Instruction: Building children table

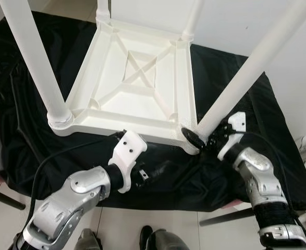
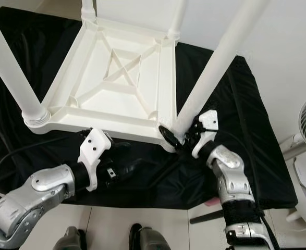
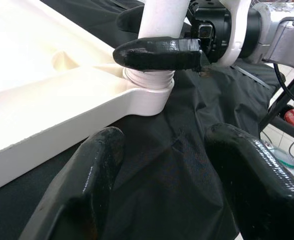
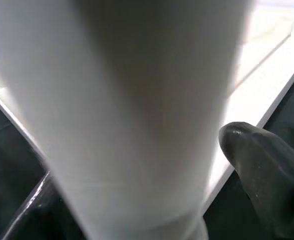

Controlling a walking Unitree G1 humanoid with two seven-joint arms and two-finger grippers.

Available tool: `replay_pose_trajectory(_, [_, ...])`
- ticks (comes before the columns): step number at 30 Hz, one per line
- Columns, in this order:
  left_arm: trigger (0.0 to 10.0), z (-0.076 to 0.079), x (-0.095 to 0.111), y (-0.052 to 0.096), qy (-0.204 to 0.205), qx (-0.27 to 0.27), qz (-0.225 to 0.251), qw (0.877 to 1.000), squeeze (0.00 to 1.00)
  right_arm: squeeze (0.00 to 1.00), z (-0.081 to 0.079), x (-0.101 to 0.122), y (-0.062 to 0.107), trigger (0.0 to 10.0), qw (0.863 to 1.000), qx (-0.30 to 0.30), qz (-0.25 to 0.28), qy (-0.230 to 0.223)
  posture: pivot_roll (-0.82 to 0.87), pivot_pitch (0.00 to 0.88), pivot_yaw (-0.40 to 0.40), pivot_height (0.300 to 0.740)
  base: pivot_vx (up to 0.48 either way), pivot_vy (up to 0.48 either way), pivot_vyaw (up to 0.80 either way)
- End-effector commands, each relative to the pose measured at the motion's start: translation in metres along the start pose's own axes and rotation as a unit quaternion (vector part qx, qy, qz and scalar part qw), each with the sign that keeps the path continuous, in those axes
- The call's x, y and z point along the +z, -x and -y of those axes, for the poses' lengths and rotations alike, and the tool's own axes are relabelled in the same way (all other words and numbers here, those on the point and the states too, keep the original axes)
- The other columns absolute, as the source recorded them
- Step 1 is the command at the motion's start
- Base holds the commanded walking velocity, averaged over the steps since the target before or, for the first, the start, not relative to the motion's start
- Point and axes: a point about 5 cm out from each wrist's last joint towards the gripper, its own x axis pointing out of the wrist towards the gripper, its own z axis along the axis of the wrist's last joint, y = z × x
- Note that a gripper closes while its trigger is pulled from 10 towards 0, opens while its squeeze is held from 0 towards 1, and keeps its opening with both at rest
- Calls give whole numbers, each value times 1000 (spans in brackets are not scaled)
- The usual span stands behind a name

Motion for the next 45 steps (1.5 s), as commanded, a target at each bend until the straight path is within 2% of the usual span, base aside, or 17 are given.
replay_pose_trajectory(1, [10000, 3, 0, 0, 0, -12, -3, 1000, 0, 0, 4, -3, 1, 10000, 1000, 1, -10, 1, 139, 191, -134, 740, 0, 0, 0])
replay_pose_trajectory(2, [10000, 3, 0, 0, 0, -11, -3, 1000, 0, 0, 6, -3, 1, 3098, 1000, 1, -8, 2, 139, 191, -134, 740, 0, 0, 0])
replay_pose_trajectory(3, [10000, 3, 0, 0, 0, -11, -3, 1000, 0, 0, 7, -4, 2, 0, 1000, 1, -12, 3, 139, 191, -134, 740, 0, 0, 0])
replay_pose_trajectory(8, [10000, 3, 0, 1, 1, -10, -3, 1000, 0, 0, 7, -7, 3, 0, 1000, 7, -14, 0, 139, 193, -133, 740, 0, 0, 0])
replay_pose_trajectory(13, [10000, 4, 0, 0, 2, -13, -3, 1000, 0, 0, 9, -14, 8, 0, 999, -33, -26, 2, 131, 198, -133, 740, 0, 0, 0])
replay_pose_trajectory(17, [10000, 5, -1, -1, 5, -17, -2, 1000, 0, 0, -5, -15, 8, 0, 997, -72, -20, -1, 122, 203, -133, 740, 0, 0, 0])
replay_pose_trajectory(20, [10000, 6, -1, -1, 6, -18, -2, 1000, 0, 0, -7, -15, 8, 0, 997, -75, -18, -2, 122, 203, -133, 740, 0, 0, 0])
replay_pose_trajectory(24, [10000, 6, -3, 1, -1, -25, -9, 1000, 0, 0, -16, -16, 6, 0, 980, -194, -20, -30, 111, 217, -132, 740, 0, 0, 0])
replay_pose_trajectory(25, [10000, 6, -3, 1, -1, -25, -9, 1000, 0, 0, -16, -16, 6, 0, 980, -194, -20, -30, 111, 217, -132, 740, 0, 0, 0])
replay_pose_trajectory(29, [10000, 7, -3, 1, -1, -25, -11, 1000, 0, 0, -18, -16, 8, 0, 963, -267, -18, -31, 108, 218, -132, 740, 0, 0, 0])
replay_pose_trajectory(32, [10000, 9, -4, 0, 1, -28, -11, 1000, 0, 0, -25, -17, 10, 0, 937, -347, -32, -21, 112, 216, -135, 740, 0, 0, 0])
replay_pose_trajectory(35, [10000, 9, -4, 0, 1, -29, -11, 1000, 0, 0, -29, -17, 10, 0, 931, -364, -34, -20, 115, 214, -139, 740, 0, 0, 0])
replay_pose_trajectory(36, [10000, 9, -4, 0, 1, -27, -11, 1000, 0, 0, -39, -16, 10, 0, 910, -412, -49, -15, 117, 210, -142, 740, 0, 0, 0])
replay_pose_trajectory(37, [10000, 9, -4, 0, 2, -27, -11, 1000, 0, 0, -43, -16, 9, 0, 903, -426, -55, -15, 117, 210, -142, 740, 0, 0, 0])
replay_pose_trajectory(43, [10000, 10, -4, 0, 2, -27, -10, 1000, 0, 0, -50, -14, 6, 0, 899, -435, -52, -25, 120, 206, -148, 740, 0, 0, 0])
replay_pose_trajectory(44, [10000, 10, -4, 0, 2, -26, -10, 1000, 0, 0, -52, -11, 3, 10000, 904, -425, -40, -31, 119, 204, -149, 740, 0, 0, 0])
replay_pose_trajectory(45, [10000, 10, -4, 0, 2, -26, -10, 1000, 0, 0, -52, -11, 3, 10000, 904, -425, -40, -31, 119, 204, -149, 740, 0, 0, 0])
